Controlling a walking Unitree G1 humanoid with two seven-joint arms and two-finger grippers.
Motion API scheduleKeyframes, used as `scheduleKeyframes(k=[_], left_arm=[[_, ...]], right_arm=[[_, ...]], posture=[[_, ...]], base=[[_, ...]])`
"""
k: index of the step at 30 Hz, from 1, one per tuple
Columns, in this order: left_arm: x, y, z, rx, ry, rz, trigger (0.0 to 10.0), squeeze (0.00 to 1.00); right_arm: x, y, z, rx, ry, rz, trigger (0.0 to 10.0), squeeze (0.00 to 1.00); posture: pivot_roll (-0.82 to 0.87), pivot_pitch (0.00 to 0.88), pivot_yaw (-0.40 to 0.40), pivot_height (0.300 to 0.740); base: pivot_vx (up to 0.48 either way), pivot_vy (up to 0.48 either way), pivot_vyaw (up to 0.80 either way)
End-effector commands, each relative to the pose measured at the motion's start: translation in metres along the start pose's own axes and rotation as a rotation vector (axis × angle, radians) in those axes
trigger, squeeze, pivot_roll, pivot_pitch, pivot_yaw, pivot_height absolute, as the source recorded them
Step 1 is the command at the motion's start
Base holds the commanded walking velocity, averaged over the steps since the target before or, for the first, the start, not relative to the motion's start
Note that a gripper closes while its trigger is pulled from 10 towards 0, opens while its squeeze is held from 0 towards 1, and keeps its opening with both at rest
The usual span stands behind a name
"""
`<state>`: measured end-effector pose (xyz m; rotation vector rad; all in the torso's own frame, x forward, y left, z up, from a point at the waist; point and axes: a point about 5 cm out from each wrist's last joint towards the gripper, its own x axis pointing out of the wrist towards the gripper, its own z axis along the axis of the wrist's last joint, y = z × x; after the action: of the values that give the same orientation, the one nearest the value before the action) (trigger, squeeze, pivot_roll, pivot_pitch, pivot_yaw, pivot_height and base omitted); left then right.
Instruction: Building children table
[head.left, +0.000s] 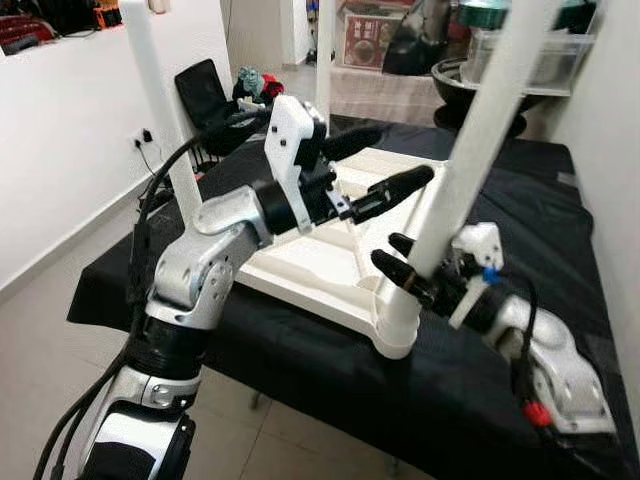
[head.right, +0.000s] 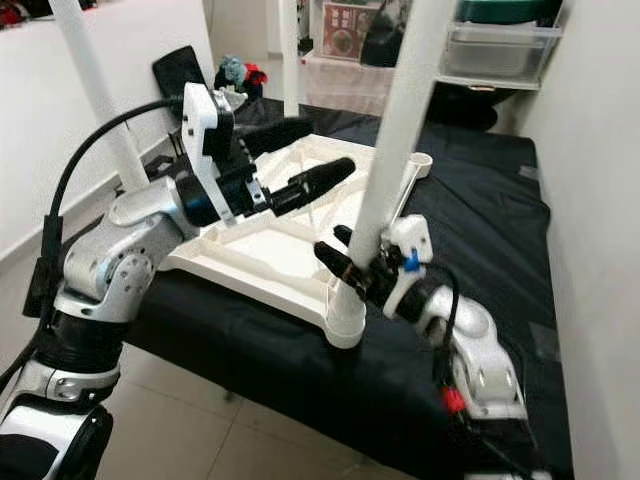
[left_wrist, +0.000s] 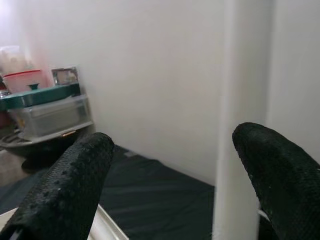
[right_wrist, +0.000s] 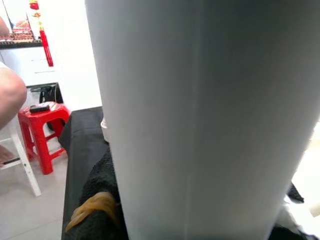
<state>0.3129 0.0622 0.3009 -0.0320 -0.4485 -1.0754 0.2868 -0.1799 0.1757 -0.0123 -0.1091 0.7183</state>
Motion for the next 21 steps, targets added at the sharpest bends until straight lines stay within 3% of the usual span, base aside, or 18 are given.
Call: scheduleKeyframes(k=[1, 4, 9, 12, 21], left_arm=[[-0.002, -0.001, -0.002, 0.006, 0.015, 0.005, 10.0, 1.0], [0.0, -0.003, -0.003, 0.002, 0.016, 0.003, 10.0, 1.0], [0.001, -0.004, -0.003, -0.001, 0.014, 0.003, 10.0, 1.0], [0.002, -0.006, -0.003, -0.003, 0.013, 0.003, 10.0, 1.0], [0.005, -0.009, -0.004, -0.005, 0.013, -0.008, 10.0, 1.0]], right_arm=[[-0.003, 0.009, -0.023, 0.034, 0.11, -0.013, 0.0, 0.0], [-0.001, 0.023, -0.031, -0.062, 0.222, -0.096, 0.0, 0.0], [0.006, 0.035, -0.034, -0.099, 0.34, -0.207, 0.0, 0.0], [0.006, 0.036, -0.035, -0.077, 0.398, -0.281, 0.0, 0.0], [0.007, 0.032, -0.032, -0.002, 0.39, -0.393, 0.0, 0.0]], posture=[[-0.09, 0.0, 0.01, 0.74], [-0.1, 0.0, 0.01, 0.74], [-0.1, 0.0, 0.008, 0.74], [-0.1, 0.0, 0.004, 0.74], [-0.11, 0.0, -0.001, 0.74]], base=[[0.0, 0.0, 0.0], [0.0, 0.0, 0.0], [0.0, 0.0, 0.0], [0.0, 0.0, 0.0], [0.0, 0.0, 0.0]])
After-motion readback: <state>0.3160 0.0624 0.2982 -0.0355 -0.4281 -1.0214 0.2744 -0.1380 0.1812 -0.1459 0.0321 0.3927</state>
